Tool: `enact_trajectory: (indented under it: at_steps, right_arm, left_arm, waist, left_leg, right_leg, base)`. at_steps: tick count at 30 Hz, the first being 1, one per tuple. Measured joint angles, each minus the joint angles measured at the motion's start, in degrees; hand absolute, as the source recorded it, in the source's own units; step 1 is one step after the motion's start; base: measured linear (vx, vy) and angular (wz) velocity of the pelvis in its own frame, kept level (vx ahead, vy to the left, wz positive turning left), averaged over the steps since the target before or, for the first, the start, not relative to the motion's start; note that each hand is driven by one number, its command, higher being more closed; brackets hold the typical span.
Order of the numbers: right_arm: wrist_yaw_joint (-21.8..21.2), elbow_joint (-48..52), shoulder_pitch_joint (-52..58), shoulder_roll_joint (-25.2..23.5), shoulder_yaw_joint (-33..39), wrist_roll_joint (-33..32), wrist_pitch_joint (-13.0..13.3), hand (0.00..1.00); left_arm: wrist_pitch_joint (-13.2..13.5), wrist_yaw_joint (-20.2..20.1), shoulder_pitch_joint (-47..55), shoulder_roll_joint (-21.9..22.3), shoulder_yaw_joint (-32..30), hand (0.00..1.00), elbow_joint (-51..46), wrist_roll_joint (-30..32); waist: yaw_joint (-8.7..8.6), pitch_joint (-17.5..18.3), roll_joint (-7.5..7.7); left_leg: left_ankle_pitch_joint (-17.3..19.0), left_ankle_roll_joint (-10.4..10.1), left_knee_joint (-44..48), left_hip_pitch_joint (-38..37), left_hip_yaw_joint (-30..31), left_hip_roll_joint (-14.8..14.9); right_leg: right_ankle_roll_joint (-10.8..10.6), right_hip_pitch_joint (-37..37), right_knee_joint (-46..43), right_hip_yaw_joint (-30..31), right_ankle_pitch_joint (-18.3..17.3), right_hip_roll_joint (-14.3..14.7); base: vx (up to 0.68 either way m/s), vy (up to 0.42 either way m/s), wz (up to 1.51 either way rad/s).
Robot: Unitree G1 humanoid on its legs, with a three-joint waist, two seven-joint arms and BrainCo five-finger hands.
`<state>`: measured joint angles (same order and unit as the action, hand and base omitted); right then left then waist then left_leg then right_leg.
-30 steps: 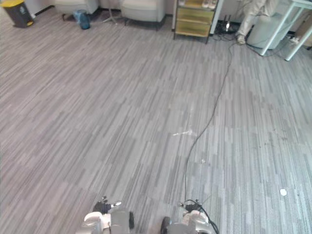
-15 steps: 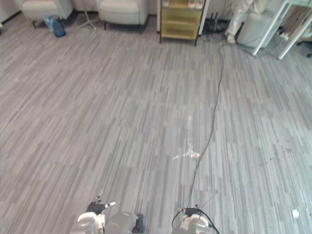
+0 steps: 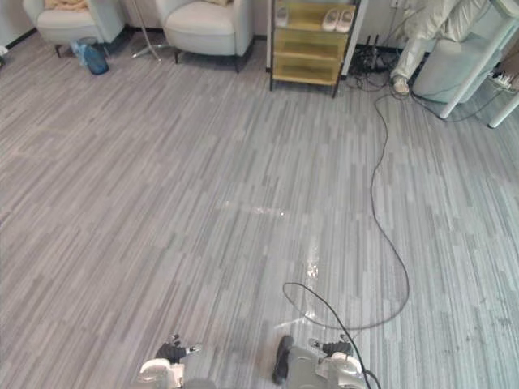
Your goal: Pick up cushions and gather them together orderly.
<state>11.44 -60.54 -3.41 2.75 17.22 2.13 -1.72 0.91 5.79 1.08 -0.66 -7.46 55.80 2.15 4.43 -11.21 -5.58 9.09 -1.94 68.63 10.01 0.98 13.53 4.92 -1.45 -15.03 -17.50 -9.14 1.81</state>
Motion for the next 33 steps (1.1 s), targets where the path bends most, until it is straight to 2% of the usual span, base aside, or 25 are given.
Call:
enact_trajectory:
  at_steps: [2, 3, 4, 5, 6, 7, 8, 9, 11, 12, 14, 16, 17, 19, 21, 23, 24, 25, 26, 27, 29, 30, 31, 33]
  right_arm:
    - [0.22, -1.28, -0.77, -0.47, -0.47, -0.14, -0.05, 0.00]
    - [0.44, -1.27, -0.90, -0.46, -0.41, -0.46, -0.05, 0.00]
    - [0.55, -1.29, -0.94, -0.44, -0.34, -0.55, -0.05, 0.00]
    - [0.60, -1.31, -0.81, -0.19, -0.27, -0.54, -0.05, 0.00]
    - [0.72, -1.50, -0.24, 0.43, -0.32, -0.53, -0.08, 0.00]
    - [0.77, -1.88, -0.26, -0.12, -0.53, -0.56, -0.20, 0.00]
    - [0.71, -1.84, -0.19, -0.86, -0.65, -0.55, -0.28, 0.00]
    - [0.63, -1.83, 0.23, -0.93, -0.52, -0.50, -0.39, 0.00]
    - [0.37, -1.39, 0.19, -0.91, -0.40, -0.04, -0.56, 0.00]
    - [0.32, -1.24, 0.17, -0.96, -0.37, 0.32, -0.56, 0.00]
    - [-0.22, -1.27, 0.29, -1.22, -0.19, 1.22, -0.39, 0.00]
    - [-0.33, -1.42, 1.25, -1.38, -0.01, 1.99, -0.53, 0.00]
    - [-0.37, -1.36, 2.07, -1.48, -0.09, 2.26, -0.53, 0.00]
    - [-0.42, -0.98, 2.03, -1.38, -0.12, 2.35, -0.38, 0.00]
    - [-0.42, -1.08, 1.96, -1.18, -0.02, 2.31, -0.32, 0.00]
    - [-0.42, -1.34, 1.85, -0.91, 0.10, 2.15, -0.32, 0.00]
    - [-0.44, -1.60, 2.00, -0.94, 0.04, 2.19, -0.38, 0.00]
    - [-0.46, -1.75, 2.28, -0.96, 0.04, 2.16, -0.38, 0.00]
    - [-0.51, -1.71, 2.54, -0.83, 0.24, 1.98, -0.33, 0.00]
    - [-0.41, -1.72, 2.39, -0.23, 0.65, 1.92, -0.33, 0.00]
    - [-0.40, -1.70, 2.27, -0.08, 0.76, 1.73, -0.28, 0.00]
    - [-0.36, -1.36, 2.36, -0.32, 0.69, 1.56, -0.13, 0.00]
    - [-0.31, -1.15, 2.36, -0.39, 0.51, 1.08, -0.02, 0.00]
    - [-0.12, -1.08, 2.31, -0.78, 0.25, -0.05, -0.01, 0.00]
  left_arm:
    - [0.39, -0.10, -0.01, -0.45, 0.78, 0.00, -2.06, -0.10]
    - [0.67, -0.14, -0.16, -0.30, 0.79, 0.00, -2.82, -0.06]
    - [0.96, -0.22, -0.35, -0.23, 0.89, 0.00, -3.41, -0.02]
    - [1.04, -0.24, -0.25, -0.17, 1.23, 0.00, -3.39, 0.00]
    - [1.10, -0.38, 0.15, -0.07, 1.90, 0.00, -3.32, -0.15]
    - [1.24, -0.41, 0.01, -0.59, 1.88, 0.00, -3.32, 0.01]
    - [1.24, -0.41, -0.02, -0.88, 1.96, 0.00, -3.28, 0.09]
    - [1.22, -0.41, -0.29, -1.29, 1.92, 0.00, -3.27, 0.08]
    - [1.12, -0.62, -0.38, -1.13, 1.84, 0.00, -3.16, -0.03]
    - [1.08, -0.68, -0.35, -1.19, 1.92, 0.00, -3.06, 0.01]
    - [0.68, -0.88, -0.31, -1.56, 3.02, 0.00, -1.92, 0.08]
    - [0.44, -0.90, -0.30, -2.80, 4.21, 0.00, -1.22, 0.06]
    - [0.38, -0.90, -0.26, -3.07, 5.01, 0.00, -0.98, 0.08]
    - [0.34, -0.65, -0.28, -3.59, 4.95, 0.00, -0.27, 0.08]
    - [0.24, -0.47, -0.89, -3.62, 4.87, 0.00, -0.02, 0.09]
    - [0.03, -0.44, -0.60, -3.65, 4.90, 0.00, 0.06, 0.09]
    - [-0.05, -0.45, -0.14, -4.12, 5.02, 0.00, 0.25, 0.10]
    - [-0.07, -0.47, 0.06, -4.35, 5.01, 0.00, 0.49, 0.09]
    - [-0.09, -0.45, 0.05, -4.24, 4.95, 0.00, 1.00, 0.12]
    - [-0.11, -0.47, 0.14, -3.31, 4.87, 0.00, 1.48, 0.39]
    - [-0.09, -0.46, 0.17, -2.35, 4.82, 0.00, 1.65, 0.74]
    - [-0.15, -0.50, 0.01, -1.66, 4.25, 0.00, 1.53, 1.16]
    - [-0.24, -0.62, -0.17, -1.24, 3.87, 0.00, 1.15, 1.22]
    - [-0.25, -0.98, -0.42, -0.84, 3.85, 0.00, -0.42, 1.85]
  waist:
    - [1.11, -0.29, 1.31]
    - [1.64, -0.59, 1.80]
    - [2.03, -0.70, 1.95]
    - [2.02, -0.59, 1.74]
    - [2.50, 0.02, 0.88]
    - [3.45, 0.33, 1.78]
    - [3.29, 1.32, 3.62]
    - [3.30, 1.48, 4.05]
    - [3.86, 1.63, 4.28]
    - [4.03, 1.64, 4.27]
    - [3.97, 1.67, 4.35]
    - [3.93, 1.41, 4.96]
    - [3.43, 1.38, 5.09]
    - [2.02, 1.43, 5.10]
    - [1.41, 1.51, 5.30]
    - [1.35, 1.47, 5.45]
    - [1.15, 1.74, 6.49]
    - [1.10, 2.04, 7.04]
    - [0.68, 2.36, 7.30]
    - [0.54, 3.10, 5.41]
    - [0.51, 3.25, 3.64]
    - [0.48, 3.40, 2.93]
    - [0.48, 3.23, 2.51]
    - [1.01, 2.63, 2.50]
  left_leg:
    - [5.27, 0.72, -6.41, 7.00, -3.26, -2.28]
    - [6.60, 1.02, -13.84, 9.17, -5.14, -3.69]
    - [6.45, 0.89, -24.32, 10.18, -6.52, -5.76]
    - [4.47, 0.56, -33.65, 10.02, -6.98, -7.30]
    - [-5.49, 1.00, -44.71, 9.65, -6.64, -8.51]
    - [-5.49, 2.25, -44.97, 8.39, -7.61, -9.96]
    - [-4.34, 3.37, -45.50, 8.35, -8.39, -11.65]
    - [-2.98, 4.02, -44.22, 8.72, -8.54, -12.18]
    - [0.58, 5.54, -40.67, 8.04, -9.83, -12.53]
    - [1.36, 5.64, -40.88, 6.68, -10.08, -12.51]
    - [3.84, 5.83, -45.10, -0.01, -9.45, -13.08]
    - [4.60, 5.87, -48.84, -6.49, -9.39, -13.79]
    - [4.60, 5.87, -51.62, -10.09, -8.79, -14.02]
    - [4.59, 5.86, -54.77, -13.38, -7.78, -13.75]
    - [5.55, 4.66, -55.92, -15.74, -6.25, -12.51]
    - [6.73, 2.96, -56.73, -17.33, -4.99, -10.66]
    - [7.69, 1.45, -57.37, -18.58, -4.65, -10.62]
    - [8.51, 0.81, -57.51, -19.19, -3.90, -10.85]
    - [9.64, 0.16, -57.18, -19.83, -2.82, -10.66]
    - [10.01, -0.22, -56.23, -20.15, -1.94, -8.58]
    - [10.35, -0.81, -50.62, -18.53, -1.59, -6.87]
    - [10.44, -1.16, -40.89, -14.00, -0.88, -5.61]
    - [8.95, -2.15, -31.36, -9.59, -0.37, -4.60]
    - [9.92, -2.12, -18.13, -3.20, -1.24, -2.05]
  right_leg:
    - [-0.15, 6.26, 5.08, 1.39, -0.01, -0.21]
    - [-0.58, 8.43, 6.93, 1.64, -0.26, -0.70]
    - [-1.93, 10.63, 8.60, 2.04, -1.04, -1.57]
    - [-3.15, 11.94, 9.53, 2.20, -1.78, -1.85]
    - [-5.21, 14.01, 10.75, 3.19, -3.53, -1.65]
    - [-5.89, 15.28, 11.11, 4.50, -4.11, -2.67]
    - [-6.03, 15.48, 11.41, 4.53, -4.03, -4.49]
    - [-6.42, 15.51, 11.05, 4.67, -3.78, -5.19]
    - [-6.75, 14.10, 4.14, 6.59, -3.74, -6.68]
    - [-7.17, 12.42, -1.03, 7.56, -3.63, -7.17]
    - [-13.17, 4.21, -22.94, 8.83, -0.36, -9.33]
    - [-11.71, -0.71, -33.97, 7.54, -3.14, -11.19]
    - [-10.28, -2.66, -34.73, 4.90, -4.69, -12.22]
    - [-8.53, -5.66, -29.37, 0.30, -6.19, -12.68]
    - [-8.08, -9.12, -20.18, -1.44, -6.20, -11.22]
    - [-8.01, -10.81, -7.96, -0.82, -2.01, -8.27]
    - [-7.79, -10.70, -0.07, 1.05, 3.49, -6.99]
    - [-7.04, -10.56, 1.38, 2.54, 6.12, -6.74]
    - [-4.66, -10.45, 0.57, 3.65, 9.15, -6.32]
    - [-4.22, -9.68, -0.71, 2.23, 7.19, -5.00]
    - [-3.37, -7.88, 0.67, 1.04, 5.47, -3.17]
    - [-2.51, -6.30, 1.79, 0.10, 4.80, -2.22]
    - [-1.97, -4.53, 3.15, -0.48, 4.44, -1.31]
    - [-1.04, 1.12, 5.91, -0.79, 3.84, 0.17]
  base:
    - [0.54, -0.055, -0.27]
    - [0.54, 0.038, -0.33]
    - [0.41, 0.079, -0.23]
    - [0.60, 0.183, -0.28]
    - [0.51, 0.192, -0.30]
    - [0.67, 0.208, -0.21]
    - [0.50, 0.127, 0.00]
    - [0.60, 0.141, 0.15]
    - [0.57, 0.185, 0.08]
    - [0.56, 0.203, -0.06]
    - [0.43, 0.141, -0.07]
    - [0.38, 0.070, 0.06]
    - [0.34, 0.026, 0.16]
    - [0.33, -0.029, 0.31]
    - [0.32, -0.097, 0.35]
    - [0.41, -0.183, 0.34]
    - [0.36, -0.192, 0.36]
    - [0.30, -0.183, 0.42]
    - [0.43, -0.251, 0.34]
    - [0.44, -0.250, 0.35]
    - [0.43, -0.219, 0.23]
    - [0.40, -0.184, 0.20]
    - [0.44, -0.184, 0.19]
    - [0.37, -0.085, 0.02]
